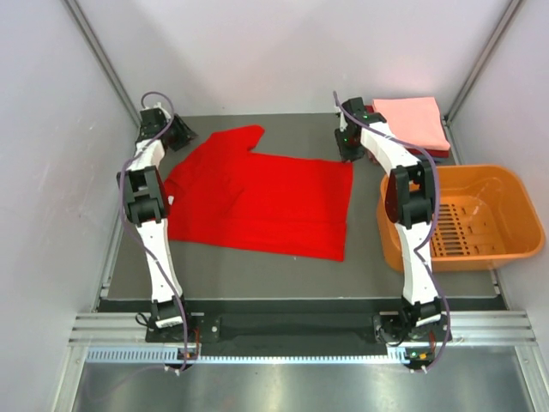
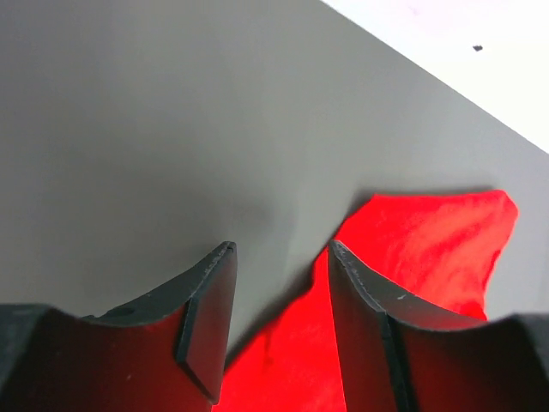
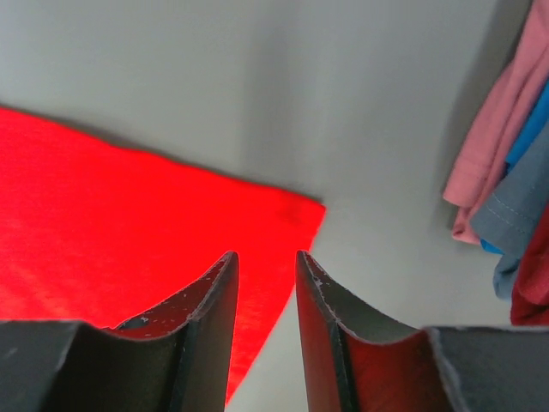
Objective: Fold and stack the t-shirts
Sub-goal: Fold the tshirt
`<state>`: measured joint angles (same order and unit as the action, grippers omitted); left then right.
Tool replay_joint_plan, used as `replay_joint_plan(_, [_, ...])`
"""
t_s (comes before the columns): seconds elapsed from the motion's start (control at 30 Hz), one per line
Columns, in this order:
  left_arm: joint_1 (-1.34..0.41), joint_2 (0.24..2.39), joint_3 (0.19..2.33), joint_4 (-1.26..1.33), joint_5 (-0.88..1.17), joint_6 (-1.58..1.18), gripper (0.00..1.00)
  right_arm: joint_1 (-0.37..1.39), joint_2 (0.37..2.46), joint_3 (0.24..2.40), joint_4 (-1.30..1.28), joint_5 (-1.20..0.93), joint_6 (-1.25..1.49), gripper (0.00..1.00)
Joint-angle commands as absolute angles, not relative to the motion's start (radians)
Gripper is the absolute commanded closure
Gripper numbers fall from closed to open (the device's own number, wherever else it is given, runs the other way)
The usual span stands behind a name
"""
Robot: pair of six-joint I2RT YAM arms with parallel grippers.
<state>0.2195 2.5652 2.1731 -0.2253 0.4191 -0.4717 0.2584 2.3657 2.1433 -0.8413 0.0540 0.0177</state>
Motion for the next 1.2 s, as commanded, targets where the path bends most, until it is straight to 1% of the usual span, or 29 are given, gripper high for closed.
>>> replay_joint_plan(0.0, [0.180,2.592,2.241,-0.140,0.388,-0.417,0.48,0.226,2.385,2.206,-0.874,0.087,0.009,0.66])
replay_joint_plan(0.2, [0.156,2.632,2.235,-0.101,0.454,-0.403,0.48,0.207,2.431,2.206,-0.881,0.054,0.009,0.65])
replay_joint_plan(0.5, [0.149,2.655,2.220,-0.092,0.448,-0.385,0.54,0.198,2.479,2.220,-0.879,0.055,0.008,0.65])
replay_joint_plan(0.57, [0.149,2.658,2.220,-0.084,0.452,-0.376,0.58,0.198,2.493,2.232,-0.881,0.046,0.008,0.67])
replay_joint_plan(0.6, [0.149,2.658,2.220,-0.080,0.456,-0.374,0.61,0.198,2.494,2.233,-0.879,0.034,0.008,0.71])
replay_joint_plan(0.67, [0.149,2.658,2.220,-0.074,0.475,-0.373,0.66,0.198,2.494,2.235,-0.870,0.023,0.008,0.75])
replay_joint_plan(0.7, [0.149,2.658,2.218,-0.061,0.483,-0.376,0.72,0.198,2.491,2.237,-0.867,0.009,-0.021,0.80])
replay_joint_plan(0.77, [0.149,2.655,2.223,-0.049,0.502,-0.387,0.78,0.199,2.485,2.235,-0.853,0.005,-0.028,0.85])
replay_joint_plan(0.8, [0.150,2.652,2.223,-0.037,0.520,-0.393,0.82,0.198,2.479,2.232,-0.850,0.005,-0.034,0.91])
replay_joint_plan(0.83, [0.149,2.648,2.223,-0.029,0.531,-0.405,0.88,0.198,2.474,2.229,-0.845,0.005,-0.037,0.93])
replay_joint_plan(0.93, [0.149,2.637,2.224,-0.008,0.549,-0.422,0.92,0.198,2.459,2.220,-0.841,0.005,-0.046,0.99])
replay_joint_plan(0.97, [0.149,2.629,2.224,-0.008,0.549,-0.426,0.99,0.198,2.454,2.211,-0.838,0.003,-0.048,1.00])
replay_joint_plan(1.17, [0.150,2.614,2.224,0.035,0.543,-0.437,1.00,0.199,2.413,2.197,-0.838,0.021,-0.046,1.00])
